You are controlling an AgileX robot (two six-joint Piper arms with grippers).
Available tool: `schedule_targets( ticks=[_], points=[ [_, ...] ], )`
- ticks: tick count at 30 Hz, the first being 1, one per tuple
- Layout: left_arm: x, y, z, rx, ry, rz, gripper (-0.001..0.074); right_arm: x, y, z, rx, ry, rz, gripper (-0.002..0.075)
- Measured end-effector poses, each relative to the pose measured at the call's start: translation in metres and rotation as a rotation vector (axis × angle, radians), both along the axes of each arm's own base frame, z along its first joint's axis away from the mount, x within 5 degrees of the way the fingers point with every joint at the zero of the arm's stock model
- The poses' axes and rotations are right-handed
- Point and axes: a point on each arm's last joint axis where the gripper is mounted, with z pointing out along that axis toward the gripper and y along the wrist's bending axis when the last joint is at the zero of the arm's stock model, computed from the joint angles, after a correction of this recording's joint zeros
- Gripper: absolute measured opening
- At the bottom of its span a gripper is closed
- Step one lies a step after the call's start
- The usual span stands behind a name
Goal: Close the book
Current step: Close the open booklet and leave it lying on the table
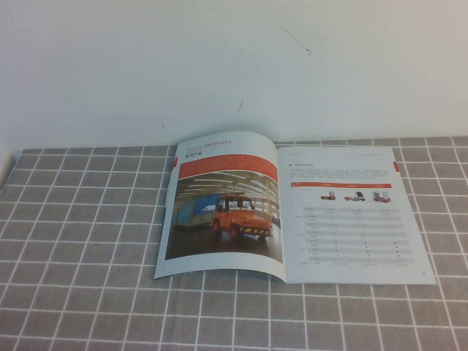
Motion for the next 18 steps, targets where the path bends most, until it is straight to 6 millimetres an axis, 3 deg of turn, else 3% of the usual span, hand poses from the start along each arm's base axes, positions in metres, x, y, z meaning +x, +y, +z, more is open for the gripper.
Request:
schedule_targets(
  ticks=[13,18],
  points=[
    [0.0004,0.0001,0.0014,0.005,-0.016,0.000,-0.0004,0.0004,0.0001,0.0013,0.000,-0.015,0.001,-0.0003],
    [0.0020,0.0000,0.0060,0.003,-0.083,-0.001,-0.0004,0.0032,0.0008,0.0081,0.004,-0.114,0.008,-0.0003]
  ],
)
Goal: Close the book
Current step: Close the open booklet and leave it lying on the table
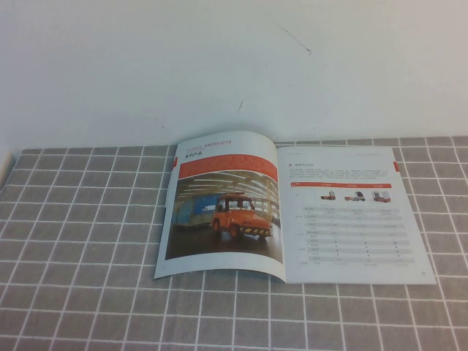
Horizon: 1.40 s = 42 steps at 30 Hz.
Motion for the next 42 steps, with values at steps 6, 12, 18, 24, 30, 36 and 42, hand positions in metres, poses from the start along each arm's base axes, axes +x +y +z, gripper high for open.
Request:
schedule_targets(
  ticks=[6,12,18,24,30,36,42],
  points=[
    [0.001,-0.001,0.026,-0.016,-0.288,-0.005,-0.0004,0.002,0.002,0.028,-0.006,-0.313,0.022,-0.0003],
    [-0.006,-0.001,0.055,-0.031,-0.613,-0.012,-0.0004,-0.005,0.004,0.056,0.003,-0.633,0.043,-0.0003],
    [-0.014,-0.001,0.068,-0.040,-0.784,-0.015,-0.0004,-0.012,0.004,0.069,0.014,-0.789,0.047,-0.0003],
    [-0.016,0.000,0.072,-0.052,-0.826,-0.013,-0.0004,-0.012,0.003,0.070,0.027,-0.801,0.043,-0.0003],
    [-0.009,0.001,0.071,-0.096,-0.605,-0.003,-0.0004,-0.009,0.003,0.076,0.010,-0.617,0.032,-0.0003],
    [-0.015,0.000,0.112,-0.053,-0.375,-0.005,-0.0004,-0.016,0.000,0.114,-0.018,-0.353,0.003,-0.0003],
    [0.016,-0.001,0.139,-0.023,-0.074,-0.002,-0.0004,0.008,0.001,0.149,-0.035,-0.080,0.014,-0.0003]
  ],
)
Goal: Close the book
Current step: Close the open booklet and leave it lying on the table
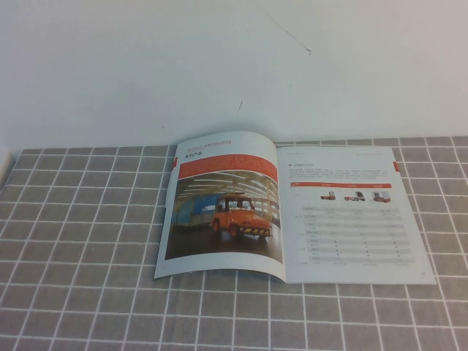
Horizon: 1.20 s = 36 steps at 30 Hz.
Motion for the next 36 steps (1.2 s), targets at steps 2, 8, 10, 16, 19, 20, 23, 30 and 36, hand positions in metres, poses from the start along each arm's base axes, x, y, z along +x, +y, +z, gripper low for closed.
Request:
schedule_targets(
  ticks=[2,8,10,16,19,20,23,30,36],
  points=[
    [0.016,-0.002,0.006,-0.013,0.111,-0.006,-0.0004,0.016,0.003,0.010,-0.048,0.104,0.041,-0.0003],
    [0.075,-0.014,0.005,-0.055,0.398,-0.089,-0.0004,0.076,0.020,0.018,-0.122,0.414,0.239,-0.0003],
    [0.095,-0.020,-0.001,-0.067,0.468,-0.140,-0.0004,0.098,0.025,0.014,-0.122,0.487,0.302,-0.0003],
    [0.151,-0.036,-0.025,-0.110,0.609,-0.274,-0.0004,0.168,0.040,-0.005,-0.065,0.605,0.455,-0.0003],
    [0.177,-0.042,-0.038,-0.143,0.655,-0.326,-0.0004,0.203,0.043,-0.027,-0.052,0.687,0.482,-0.0003],
    [0.183,-0.044,-0.043,-0.160,0.668,-0.334,-0.0004,0.214,0.044,-0.035,-0.051,0.715,0.487,-0.0003],
    [0.205,-0.049,-0.054,-0.176,0.686,-0.375,-0.0004,0.244,0.045,-0.065,-0.042,0.803,0.493,-0.0003],
    [0.255,-0.053,-0.087,-0.203,0.761,-0.379,-0.0004,0.289,0.056,-0.137,-0.035,0.970,0.523,-0.0003],
    [0.282,-0.052,-0.117,-0.216,0.810,-0.336,-0.0004,0.299,0.071,-0.180,-0.045,1.055,0.550,-0.0003]
  ],
)
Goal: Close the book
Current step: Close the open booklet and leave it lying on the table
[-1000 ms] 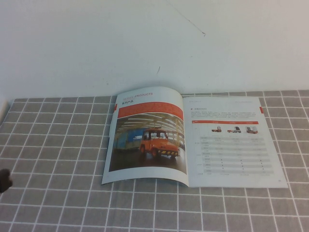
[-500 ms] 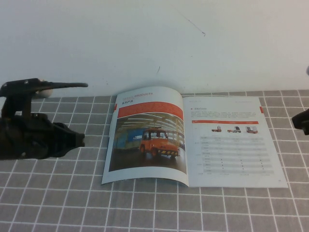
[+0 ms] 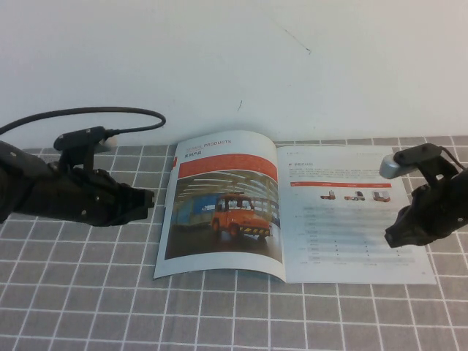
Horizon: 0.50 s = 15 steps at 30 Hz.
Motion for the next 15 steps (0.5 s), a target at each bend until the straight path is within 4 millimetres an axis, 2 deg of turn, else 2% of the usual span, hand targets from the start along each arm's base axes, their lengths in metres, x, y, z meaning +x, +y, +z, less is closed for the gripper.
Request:
schedule_targets(
  ticks=[8,15],
  points=[
    [0.014,0.000,-0.037,-0.007,0.082,0.039,-0.0002,0.003,0.001,-0.020,-0.011,0.031,-0.002,-0.0003],
    [0.018,-0.001,-0.059,-0.035,0.135,0.070,-0.0002,0.004,0.002,-0.023,-0.006,0.039,-0.004,-0.0003]
  ],
)
